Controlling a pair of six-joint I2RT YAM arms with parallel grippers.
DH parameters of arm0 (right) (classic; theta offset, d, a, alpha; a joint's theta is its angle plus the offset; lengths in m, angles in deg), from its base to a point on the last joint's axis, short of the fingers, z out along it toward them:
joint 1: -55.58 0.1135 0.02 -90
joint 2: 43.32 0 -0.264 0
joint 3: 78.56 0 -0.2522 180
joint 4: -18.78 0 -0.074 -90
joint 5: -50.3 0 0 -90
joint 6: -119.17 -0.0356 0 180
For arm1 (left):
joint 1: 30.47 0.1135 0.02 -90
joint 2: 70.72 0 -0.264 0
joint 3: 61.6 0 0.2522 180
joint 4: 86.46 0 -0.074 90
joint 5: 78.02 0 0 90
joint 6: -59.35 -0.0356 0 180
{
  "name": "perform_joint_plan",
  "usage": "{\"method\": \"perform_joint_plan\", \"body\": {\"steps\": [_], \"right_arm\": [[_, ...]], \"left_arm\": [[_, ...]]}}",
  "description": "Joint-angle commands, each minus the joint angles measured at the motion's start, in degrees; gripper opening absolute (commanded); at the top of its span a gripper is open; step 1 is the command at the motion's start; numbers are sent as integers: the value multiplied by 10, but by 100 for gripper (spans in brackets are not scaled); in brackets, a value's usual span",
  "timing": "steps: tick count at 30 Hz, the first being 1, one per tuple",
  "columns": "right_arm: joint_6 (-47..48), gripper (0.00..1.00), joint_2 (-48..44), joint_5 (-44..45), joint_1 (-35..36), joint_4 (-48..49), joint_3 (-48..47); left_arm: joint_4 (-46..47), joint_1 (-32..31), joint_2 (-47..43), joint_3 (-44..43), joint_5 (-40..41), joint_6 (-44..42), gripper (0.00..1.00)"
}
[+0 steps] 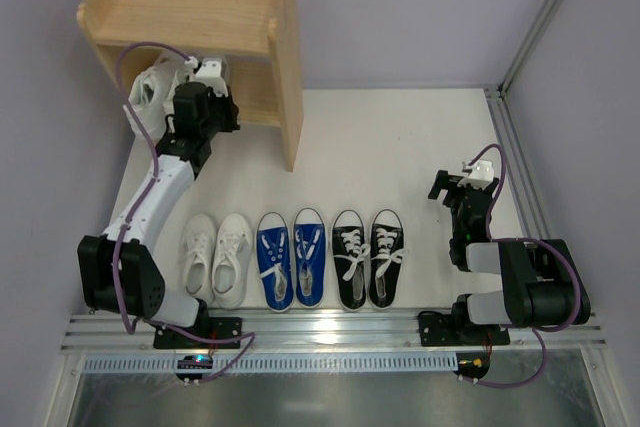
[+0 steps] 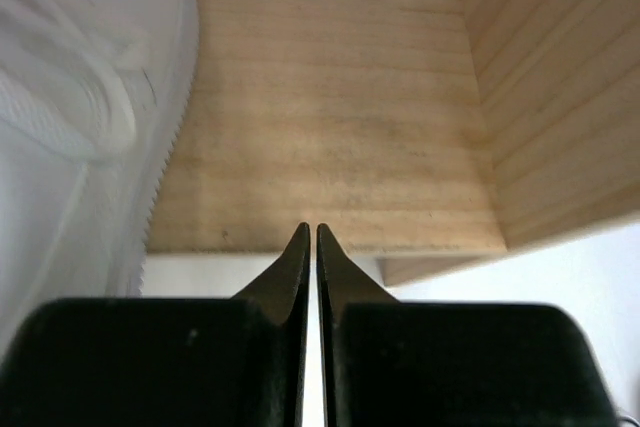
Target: Place and organize the shoes onto the shoe shelf
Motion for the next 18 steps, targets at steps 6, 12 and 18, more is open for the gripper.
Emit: {"method": "perform_joint_plan", "body": {"steps": [6, 12, 18], "right_arm": [[3, 97, 1, -5, 0, 46, 0], [3, 97, 1, -2, 0, 45, -1], [3, 97, 1, -3, 0, 46, 0]], "left_arm": [[5, -7, -163, 66, -97, 89, 0], [-162, 2, -141, -16, -107, 30, 9], [-121, 0, -175, 52, -130, 156, 16]]}}
